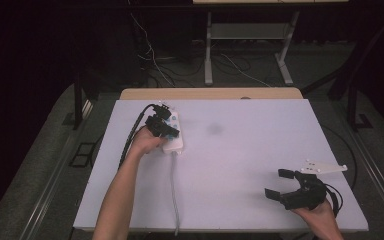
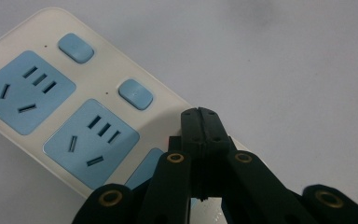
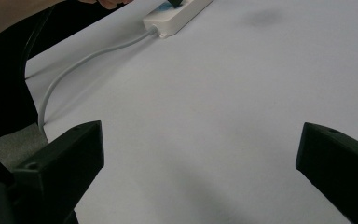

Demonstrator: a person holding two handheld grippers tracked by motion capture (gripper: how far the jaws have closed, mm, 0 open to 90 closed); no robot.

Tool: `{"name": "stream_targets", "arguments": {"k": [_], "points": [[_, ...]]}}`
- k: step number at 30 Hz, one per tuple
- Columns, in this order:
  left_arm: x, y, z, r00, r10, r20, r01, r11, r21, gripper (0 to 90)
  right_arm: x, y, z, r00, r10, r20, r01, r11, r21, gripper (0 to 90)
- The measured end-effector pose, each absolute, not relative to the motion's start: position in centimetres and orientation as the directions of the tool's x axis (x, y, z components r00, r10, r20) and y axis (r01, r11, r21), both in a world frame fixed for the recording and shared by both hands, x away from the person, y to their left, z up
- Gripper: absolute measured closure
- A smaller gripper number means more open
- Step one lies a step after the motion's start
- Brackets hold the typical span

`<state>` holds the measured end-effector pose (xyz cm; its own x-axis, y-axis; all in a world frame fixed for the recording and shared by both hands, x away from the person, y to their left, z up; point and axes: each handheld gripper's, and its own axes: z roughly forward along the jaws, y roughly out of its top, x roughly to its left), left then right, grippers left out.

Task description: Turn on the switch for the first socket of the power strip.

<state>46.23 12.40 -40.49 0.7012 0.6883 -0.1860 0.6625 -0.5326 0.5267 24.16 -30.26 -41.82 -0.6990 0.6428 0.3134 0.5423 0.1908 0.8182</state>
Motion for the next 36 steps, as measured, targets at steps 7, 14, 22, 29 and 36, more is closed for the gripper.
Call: {"name": "stream_targets", "arguments": {"k": [7,14,22,29,36], "points": [[45.8,11.9,-40.2,0.72,0.677,-0.152,0.642,-0.568,0.514,89.7,24.2,-30.2,-41.8,-0.7,0.642,0.312,0.542,0.195,0.817,0.5],[45.1,11.9,-39.5,0.726,0.675,-0.133,0.624,-0.565,0.539,89.6,24.2,-30.2,-41.8,-0.699,0.642,0.314,0.542,0.19,0.819,0.4],[44.1,12.7,-38.3,0.717,0.687,-0.12,0.617,-0.544,0.57,89.5,24.0,-30.2,-41.7,-0.703,0.64,0.31,0.537,0.192,0.821,0.5],[43.0,13.5,-36.9,0.706,0.698,-0.117,0.608,-0.513,0.605,89.2,24.1,-30.1,-41.7,-0.706,0.636,0.313,0.536,0.19,0.822,0.5],[41.5,14.5,-35.6,0.698,0.705,-0.125,0.596,-0.475,0.647,88.9,24.0,-30.0,-41.7,-0.709,0.631,0.313,0.533,0.19,0.824,0.5]]}}
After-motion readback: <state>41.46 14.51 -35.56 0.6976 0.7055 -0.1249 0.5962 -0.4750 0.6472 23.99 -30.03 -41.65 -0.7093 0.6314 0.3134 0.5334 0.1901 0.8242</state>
